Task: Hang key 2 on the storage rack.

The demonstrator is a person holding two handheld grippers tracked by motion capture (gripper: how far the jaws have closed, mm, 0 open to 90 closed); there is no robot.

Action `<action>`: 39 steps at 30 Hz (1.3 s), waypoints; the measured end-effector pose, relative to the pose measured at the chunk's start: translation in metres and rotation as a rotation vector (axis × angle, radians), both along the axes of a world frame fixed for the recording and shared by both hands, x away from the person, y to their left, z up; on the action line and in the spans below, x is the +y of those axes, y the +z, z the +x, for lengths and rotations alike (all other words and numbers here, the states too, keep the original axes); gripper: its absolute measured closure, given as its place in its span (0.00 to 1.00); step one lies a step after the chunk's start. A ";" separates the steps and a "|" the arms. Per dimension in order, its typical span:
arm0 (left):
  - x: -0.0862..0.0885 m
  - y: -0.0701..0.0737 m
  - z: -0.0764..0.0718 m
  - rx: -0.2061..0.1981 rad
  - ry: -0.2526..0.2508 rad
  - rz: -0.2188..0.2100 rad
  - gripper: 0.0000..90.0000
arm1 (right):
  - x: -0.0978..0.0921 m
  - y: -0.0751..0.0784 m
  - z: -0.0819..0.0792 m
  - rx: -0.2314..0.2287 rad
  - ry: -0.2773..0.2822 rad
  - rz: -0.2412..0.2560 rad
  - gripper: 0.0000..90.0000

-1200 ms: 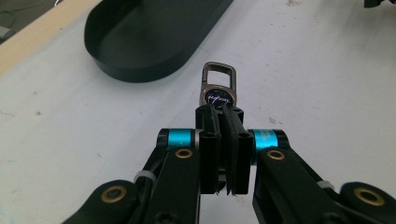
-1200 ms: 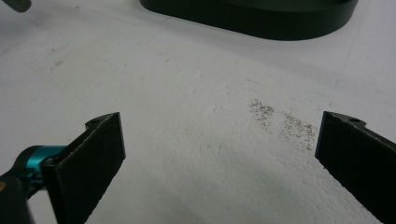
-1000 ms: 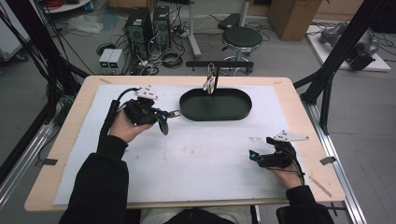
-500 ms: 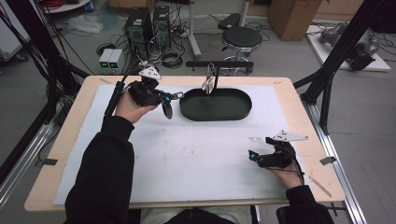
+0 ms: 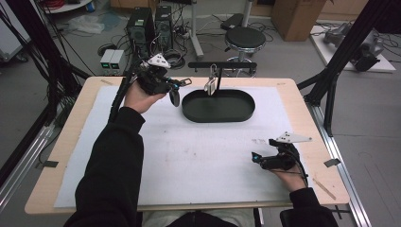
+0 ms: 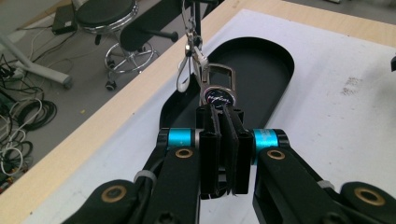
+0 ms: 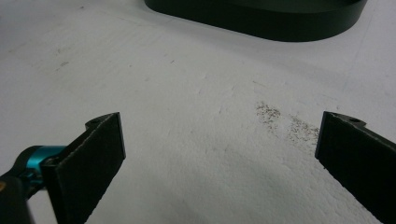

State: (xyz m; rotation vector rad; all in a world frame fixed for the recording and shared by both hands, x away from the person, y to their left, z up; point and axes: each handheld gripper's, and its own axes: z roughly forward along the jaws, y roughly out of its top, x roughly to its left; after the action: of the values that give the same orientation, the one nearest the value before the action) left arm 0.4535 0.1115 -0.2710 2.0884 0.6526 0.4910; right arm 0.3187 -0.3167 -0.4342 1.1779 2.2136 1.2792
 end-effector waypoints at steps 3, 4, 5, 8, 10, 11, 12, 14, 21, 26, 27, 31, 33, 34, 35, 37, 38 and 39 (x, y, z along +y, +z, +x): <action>-0.005 0.002 0.005 -0.036 0.001 0.000 0.95 | 0.000 0.000 0.000 0.013 -0.002 0.010 0.01; -0.007 0.001 0.007 -0.045 0.002 -0.006 0.95 | 0.000 0.000 0.000 0.013 -0.002 0.013 0.01; -0.009 0.001 0.010 -0.050 0.003 -0.005 0.95 | 0.000 0.000 0.000 0.016 -0.003 0.015 0.01; -0.015 0.000 0.017 -0.060 0.014 0.010 0.95 | 0.000 0.000 0.000 0.018 -0.003 0.014 0.01; -0.017 0.000 0.021 -0.072 0.014 0.011 0.95 | 0.000 0.000 -0.001 0.017 -0.003 0.013 0.01; -0.017 0.000 0.021 -0.072 0.014 0.011 0.95 | -0.001 0.000 -0.001 0.020 -0.006 0.014 0.01; -0.020 -0.001 0.024 -0.083 0.019 0.003 0.95 | -0.001 0.000 -0.001 0.018 -0.007 0.011 0.01; -0.021 -0.001 0.026 -0.088 0.023 0.005 0.95 | -0.001 0.001 -0.002 0.021 -0.010 0.017 0.01; -0.030 -0.005 0.034 -0.104 0.057 -0.002 0.95 | -0.002 0.002 -0.002 0.011 -0.017 0.017 0.01; -0.035 -0.013 0.038 -0.087 0.073 0.046 0.95 | 0.000 0.002 -0.003 0.015 -0.006 0.013 0.01; -0.036 -0.014 0.038 -0.087 0.075 0.055 0.95 | 0.001 0.002 -0.003 0.014 -0.005 0.014 0.01; -0.039 -0.017 0.040 -0.091 0.086 0.070 0.95 | 0.000 0.001 -0.002 0.017 -0.006 0.013 0.01; -0.041 -0.019 0.042 -0.093 0.091 0.068 0.95 | 0.000 0.002 -0.003 0.019 -0.007 0.015 0.01; -0.041 -0.020 0.043 -0.093 0.096 0.067 0.95 | 0.000 0.002 -0.003 0.016 -0.007 0.014 0.01; -0.042 -0.021 0.043 -0.095 0.102 0.070 0.95 | 0.000 0.002 -0.003 0.018 -0.008 0.014 0.01; -0.043 -0.023 0.045 -0.094 0.113 0.073 0.95 | 0.000 0.002 -0.003 0.017 -0.008 0.015 0.01; -0.043 -0.024 0.046 -0.097 0.119 0.082 0.95 | 0.000 0.002 -0.003 0.018 -0.008 0.016 0.01; -0.044 -0.025 0.046 -0.101 0.126 0.090 0.95 | 0.000 0.002 -0.003 0.018 -0.008 0.015 0.01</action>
State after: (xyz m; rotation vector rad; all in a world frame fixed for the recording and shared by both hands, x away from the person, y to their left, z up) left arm 0.4999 0.0679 -0.2958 2.0994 0.7167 0.7042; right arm 0.3162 -0.3166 -0.4325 1.2066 2.2133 1.2900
